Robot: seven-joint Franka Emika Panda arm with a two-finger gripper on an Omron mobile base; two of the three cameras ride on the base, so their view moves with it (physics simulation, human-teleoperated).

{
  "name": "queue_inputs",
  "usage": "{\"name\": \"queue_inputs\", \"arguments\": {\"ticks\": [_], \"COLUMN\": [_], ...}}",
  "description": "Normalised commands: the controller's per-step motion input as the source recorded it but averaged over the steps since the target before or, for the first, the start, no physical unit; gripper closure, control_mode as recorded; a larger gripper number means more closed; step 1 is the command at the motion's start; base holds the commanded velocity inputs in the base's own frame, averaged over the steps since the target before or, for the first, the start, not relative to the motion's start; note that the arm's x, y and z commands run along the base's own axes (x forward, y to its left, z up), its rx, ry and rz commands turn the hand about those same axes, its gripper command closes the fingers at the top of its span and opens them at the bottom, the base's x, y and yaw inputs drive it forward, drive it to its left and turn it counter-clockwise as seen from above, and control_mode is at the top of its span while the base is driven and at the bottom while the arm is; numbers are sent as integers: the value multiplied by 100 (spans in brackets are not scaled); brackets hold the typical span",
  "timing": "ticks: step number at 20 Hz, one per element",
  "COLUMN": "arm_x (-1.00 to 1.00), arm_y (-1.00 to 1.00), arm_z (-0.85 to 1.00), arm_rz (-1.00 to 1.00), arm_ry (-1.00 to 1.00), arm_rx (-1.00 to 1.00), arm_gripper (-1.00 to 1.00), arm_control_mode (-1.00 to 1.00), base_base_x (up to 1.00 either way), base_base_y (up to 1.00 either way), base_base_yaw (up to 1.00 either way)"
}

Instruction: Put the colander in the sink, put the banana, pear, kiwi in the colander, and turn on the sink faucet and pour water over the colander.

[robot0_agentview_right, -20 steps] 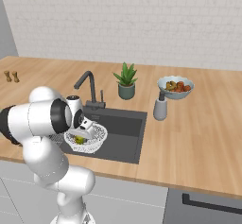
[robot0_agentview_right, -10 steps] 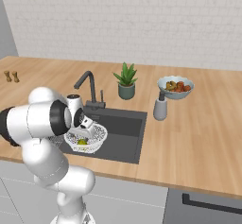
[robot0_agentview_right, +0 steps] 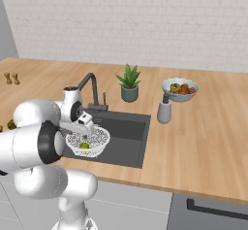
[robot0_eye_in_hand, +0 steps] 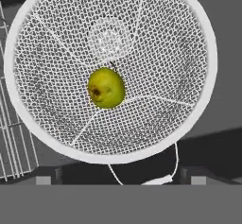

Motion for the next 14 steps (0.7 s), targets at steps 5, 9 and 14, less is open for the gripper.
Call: {"name": "queue_inputs", "arguments": {"ticks": [5,9,14], "arm_x": [-57,-62,-48], "arm_y": [15,27,70], "arm_z": [55,56,35], "arm_rz": [0,0,0], "arm_ry": [0,0,0], "arm_rx": [0,-1,-2], "arm_gripper": [-100,-100,-100], "arm_control_mode": [-100,-100,-100], "base_base_x": [0,0,0], "base_base_y": [0,0,0], "base_base_yaw": [0,0,0]}}
